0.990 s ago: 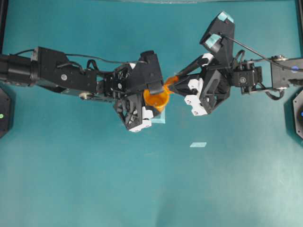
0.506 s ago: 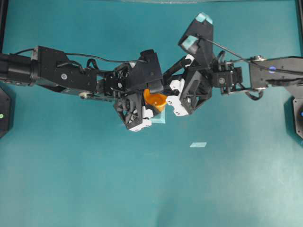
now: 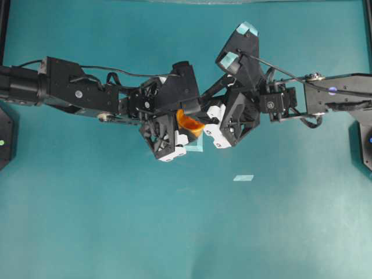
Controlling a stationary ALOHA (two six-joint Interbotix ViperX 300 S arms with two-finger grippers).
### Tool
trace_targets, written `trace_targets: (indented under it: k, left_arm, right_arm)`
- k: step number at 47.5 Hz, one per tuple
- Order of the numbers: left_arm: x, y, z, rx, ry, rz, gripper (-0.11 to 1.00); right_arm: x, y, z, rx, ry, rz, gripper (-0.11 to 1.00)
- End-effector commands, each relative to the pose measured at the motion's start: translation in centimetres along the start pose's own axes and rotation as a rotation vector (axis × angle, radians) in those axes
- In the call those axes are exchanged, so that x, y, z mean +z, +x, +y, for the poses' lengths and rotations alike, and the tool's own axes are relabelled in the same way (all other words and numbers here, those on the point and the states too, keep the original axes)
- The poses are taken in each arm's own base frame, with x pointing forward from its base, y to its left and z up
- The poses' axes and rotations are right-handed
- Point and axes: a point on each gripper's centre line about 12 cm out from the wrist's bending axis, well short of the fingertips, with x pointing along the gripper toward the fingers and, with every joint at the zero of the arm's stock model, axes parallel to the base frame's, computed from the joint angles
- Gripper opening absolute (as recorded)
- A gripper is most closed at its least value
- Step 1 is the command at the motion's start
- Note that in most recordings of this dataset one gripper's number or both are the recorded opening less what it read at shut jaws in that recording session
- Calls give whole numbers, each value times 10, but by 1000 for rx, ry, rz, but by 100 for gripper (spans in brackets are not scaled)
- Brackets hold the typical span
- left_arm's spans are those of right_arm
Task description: Hold the block with right arm and the cup with left arm, then put the block into the cup.
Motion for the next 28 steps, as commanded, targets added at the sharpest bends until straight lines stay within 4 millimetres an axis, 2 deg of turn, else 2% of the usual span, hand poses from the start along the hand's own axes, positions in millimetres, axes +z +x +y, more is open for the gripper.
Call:
trace_targets:
  k: [1, 28]
  left_arm:
    - [16, -8, -2, -9, 5, -56, 64]
    - [16, -8, -2, -9, 3, -56, 64]
  right_arm:
    - [12, -6, 8, 23, -3, -33, 52]
    - [10, -6, 6, 9, -7, -24, 52]
